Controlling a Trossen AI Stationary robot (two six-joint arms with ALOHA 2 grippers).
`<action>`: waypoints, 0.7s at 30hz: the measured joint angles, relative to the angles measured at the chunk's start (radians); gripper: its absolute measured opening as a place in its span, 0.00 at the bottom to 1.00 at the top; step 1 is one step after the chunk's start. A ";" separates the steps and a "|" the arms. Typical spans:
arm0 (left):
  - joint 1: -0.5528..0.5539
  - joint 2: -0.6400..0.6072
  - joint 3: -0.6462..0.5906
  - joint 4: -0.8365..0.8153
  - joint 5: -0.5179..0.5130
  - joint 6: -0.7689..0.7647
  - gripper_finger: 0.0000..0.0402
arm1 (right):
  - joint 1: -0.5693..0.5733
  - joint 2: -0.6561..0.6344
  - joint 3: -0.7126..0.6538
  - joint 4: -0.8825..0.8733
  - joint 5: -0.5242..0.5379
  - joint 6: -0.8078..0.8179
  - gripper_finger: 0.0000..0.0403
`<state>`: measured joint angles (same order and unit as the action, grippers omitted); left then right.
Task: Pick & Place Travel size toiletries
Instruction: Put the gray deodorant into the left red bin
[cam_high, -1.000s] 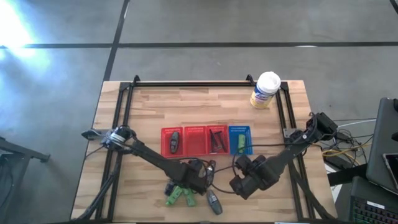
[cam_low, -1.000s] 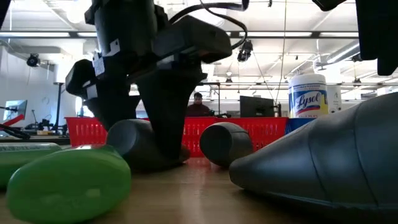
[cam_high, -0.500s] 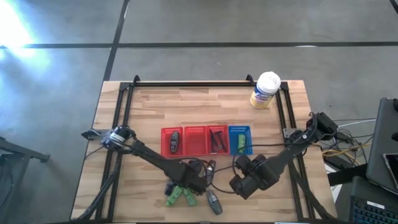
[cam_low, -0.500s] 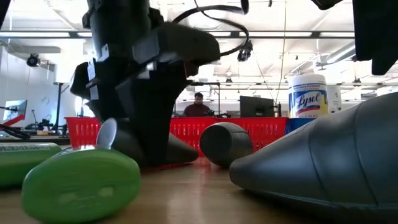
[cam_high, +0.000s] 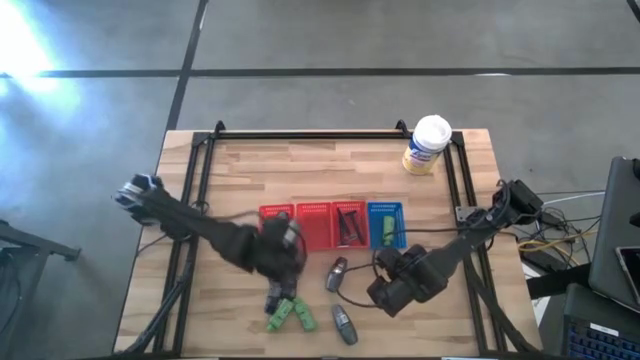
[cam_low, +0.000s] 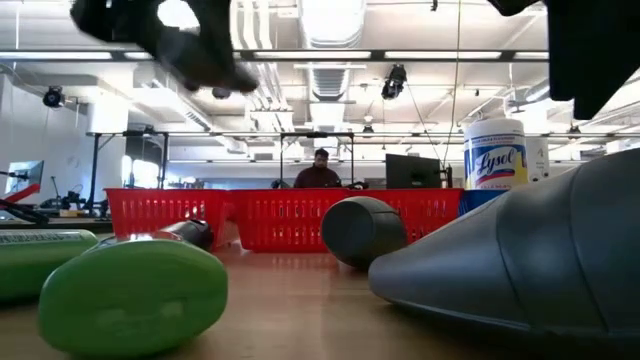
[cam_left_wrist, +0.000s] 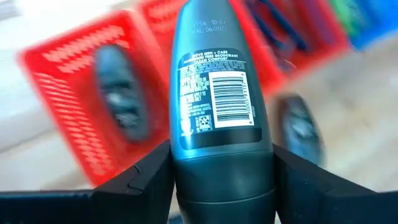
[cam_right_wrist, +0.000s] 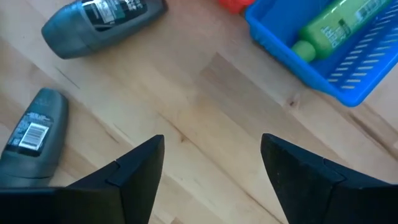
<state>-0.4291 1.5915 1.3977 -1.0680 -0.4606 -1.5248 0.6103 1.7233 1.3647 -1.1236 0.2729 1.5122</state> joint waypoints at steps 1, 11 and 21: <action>0.021 -0.026 -0.043 0.011 -0.001 -0.012 0.54 | -0.006 -0.001 0.000 0.000 0.000 -0.008 0.65; 0.158 -0.112 -0.381 0.239 0.088 -0.075 0.54 | -0.036 -0.015 0.000 -0.002 0.009 -0.053 0.69; 0.162 -0.111 -0.397 0.242 0.057 -0.082 0.77 | -0.038 -0.019 0.000 -0.002 0.016 -0.049 0.75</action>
<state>-0.2666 1.4800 1.0005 -0.8258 -0.4031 -1.6066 0.5722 1.7046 1.3647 -1.1259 0.2893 1.4629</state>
